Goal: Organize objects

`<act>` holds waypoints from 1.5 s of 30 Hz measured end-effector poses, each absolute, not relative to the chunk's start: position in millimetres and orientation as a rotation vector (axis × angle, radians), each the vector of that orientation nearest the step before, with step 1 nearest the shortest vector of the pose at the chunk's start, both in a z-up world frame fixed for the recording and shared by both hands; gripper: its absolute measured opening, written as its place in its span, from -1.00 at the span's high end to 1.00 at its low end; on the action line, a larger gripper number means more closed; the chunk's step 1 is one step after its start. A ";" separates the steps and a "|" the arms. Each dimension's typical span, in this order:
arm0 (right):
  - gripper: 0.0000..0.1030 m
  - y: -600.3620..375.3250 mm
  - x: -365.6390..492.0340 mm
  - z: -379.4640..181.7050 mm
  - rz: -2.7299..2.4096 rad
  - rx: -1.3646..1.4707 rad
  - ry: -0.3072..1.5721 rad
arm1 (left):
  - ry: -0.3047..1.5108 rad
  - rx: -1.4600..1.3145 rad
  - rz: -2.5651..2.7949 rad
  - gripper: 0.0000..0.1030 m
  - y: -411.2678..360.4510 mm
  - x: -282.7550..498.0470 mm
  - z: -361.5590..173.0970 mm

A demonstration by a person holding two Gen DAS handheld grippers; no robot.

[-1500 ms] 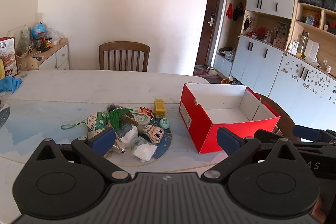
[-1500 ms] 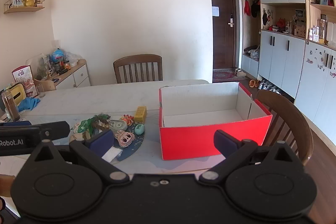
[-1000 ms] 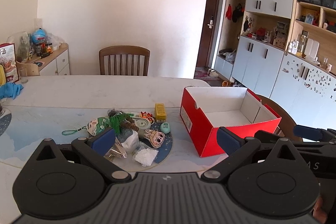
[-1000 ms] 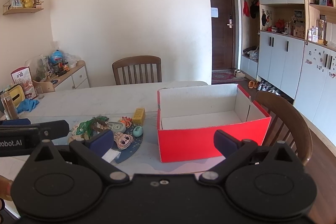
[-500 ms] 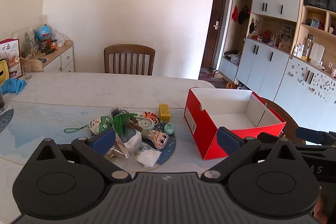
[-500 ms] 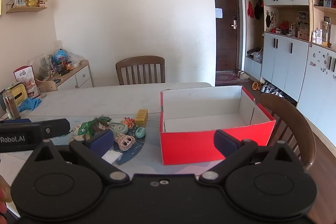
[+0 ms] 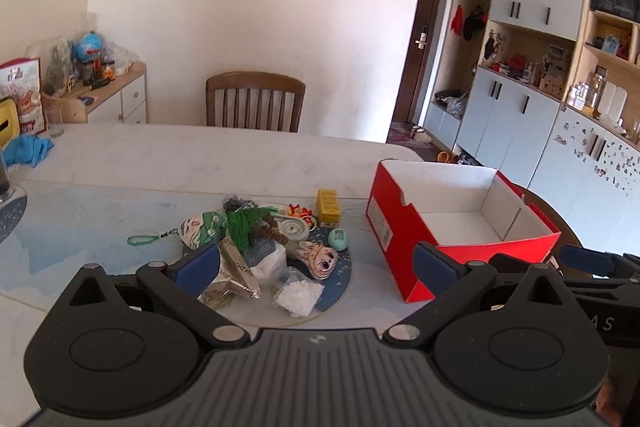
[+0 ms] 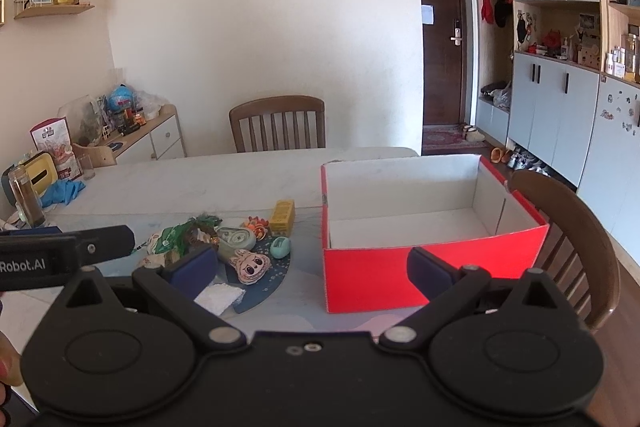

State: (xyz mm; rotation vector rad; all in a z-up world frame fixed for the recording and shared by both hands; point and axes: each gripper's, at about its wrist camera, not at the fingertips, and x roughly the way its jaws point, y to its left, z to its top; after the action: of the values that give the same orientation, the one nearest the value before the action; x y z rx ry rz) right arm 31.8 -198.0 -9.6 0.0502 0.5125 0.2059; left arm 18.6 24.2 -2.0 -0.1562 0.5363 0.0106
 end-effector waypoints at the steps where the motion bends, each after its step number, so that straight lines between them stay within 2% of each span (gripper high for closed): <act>1: -0.96 -195.2 34.7 -10.9 0.207 0.048 0.519 | 0.542 -0.167 0.011 -1.00 28.7 21.5 -3.2; 8: -0.96 -173.0 52.5 -22.3 0.261 0.028 0.565 | 0.617 -0.207 0.018 -1.00 60.0 48.1 -20.2; 28: -0.84 -105.8 120.2 -81.7 0.363 -0.083 0.752 | 0.778 -0.079 -0.044 -0.99 127.2 128.4 -91.7; 36: -0.81 -81.4 141.1 -101.5 0.415 -0.115 0.812 | 0.851 -0.152 -0.075 -0.99 149.2 159.4 -111.7; 45: -0.70 -57.4 161.1 -121.1 0.452 -0.197 0.863 | 0.934 -0.192 -0.094 -0.95 156.1 182.1 -134.7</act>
State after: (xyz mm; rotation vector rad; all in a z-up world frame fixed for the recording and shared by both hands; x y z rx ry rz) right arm 161.1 -57.4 -121.1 -0.1971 0.8627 0.4520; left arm 182.1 156.1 -134.7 -0.1922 0.9338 -0.0941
